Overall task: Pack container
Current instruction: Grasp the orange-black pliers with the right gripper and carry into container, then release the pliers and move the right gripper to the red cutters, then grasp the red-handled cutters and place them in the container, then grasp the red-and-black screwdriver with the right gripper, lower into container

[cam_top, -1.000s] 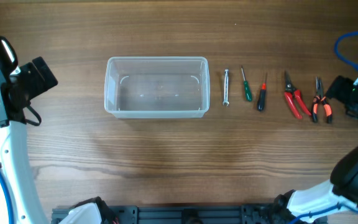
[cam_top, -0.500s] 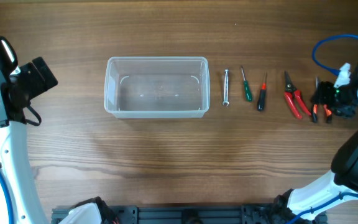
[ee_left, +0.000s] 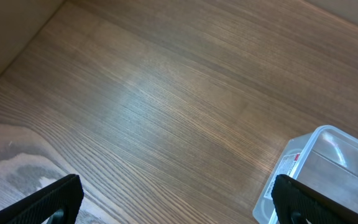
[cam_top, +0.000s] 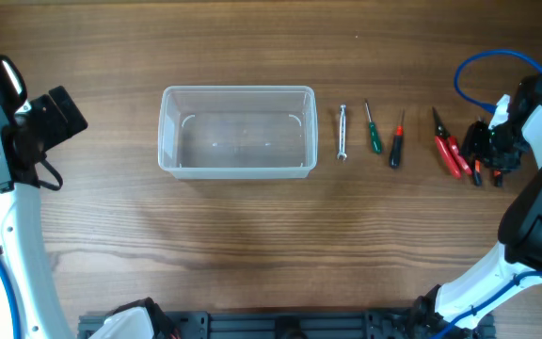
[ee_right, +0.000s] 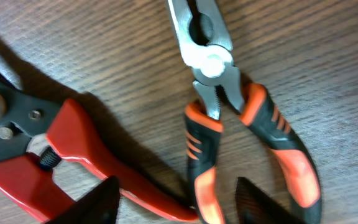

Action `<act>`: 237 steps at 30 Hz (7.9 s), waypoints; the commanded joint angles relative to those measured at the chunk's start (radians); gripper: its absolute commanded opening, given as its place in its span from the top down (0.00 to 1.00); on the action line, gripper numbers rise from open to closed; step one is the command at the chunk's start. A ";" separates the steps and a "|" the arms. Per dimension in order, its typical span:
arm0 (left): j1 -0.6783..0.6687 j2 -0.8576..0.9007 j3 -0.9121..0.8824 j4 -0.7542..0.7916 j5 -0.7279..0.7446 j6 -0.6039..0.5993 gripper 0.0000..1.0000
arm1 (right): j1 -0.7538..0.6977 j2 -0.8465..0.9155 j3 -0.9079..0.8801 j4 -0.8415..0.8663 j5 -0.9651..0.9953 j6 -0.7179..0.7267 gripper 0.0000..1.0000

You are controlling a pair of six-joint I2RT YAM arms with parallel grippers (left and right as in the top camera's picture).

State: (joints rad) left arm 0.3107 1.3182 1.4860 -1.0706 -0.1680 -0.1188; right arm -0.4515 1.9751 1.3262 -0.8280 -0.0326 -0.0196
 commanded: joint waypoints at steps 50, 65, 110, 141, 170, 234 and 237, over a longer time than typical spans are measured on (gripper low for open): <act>0.006 0.004 0.003 0.000 -0.009 -0.021 0.00 | 0.869 -0.458 0.263 0.102 -0.304 -0.271 0.96; 0.006 0.004 0.003 0.000 -0.009 -0.021 0.00 | 1.084 0.116 0.263 0.431 -0.306 -0.531 0.96; 0.006 0.004 0.003 0.000 -0.009 -0.021 0.00 | 0.254 -0.145 -0.061 -0.024 -0.013 -0.246 0.22; 0.006 0.004 0.003 0.000 -0.009 -0.021 0.00 | 0.251 0.024 -0.056 -0.018 0.066 -0.204 0.96; 0.006 0.004 0.003 0.000 -0.009 -0.021 0.00 | 1.113 -0.031 0.447 -0.172 -0.066 -0.592 0.96; 0.006 0.004 0.003 0.000 -0.009 -0.021 0.00 | 0.507 -0.031 0.055 -0.107 -0.067 0.307 0.18; 0.006 0.004 0.003 0.000 -0.009 -0.021 0.00 | 0.484 -0.030 0.055 -0.107 -0.042 0.307 0.18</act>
State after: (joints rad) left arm 0.3107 1.3186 1.4860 -1.0718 -0.1680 -0.1188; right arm 0.0589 1.9396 1.3895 -0.9375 -0.1036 0.2649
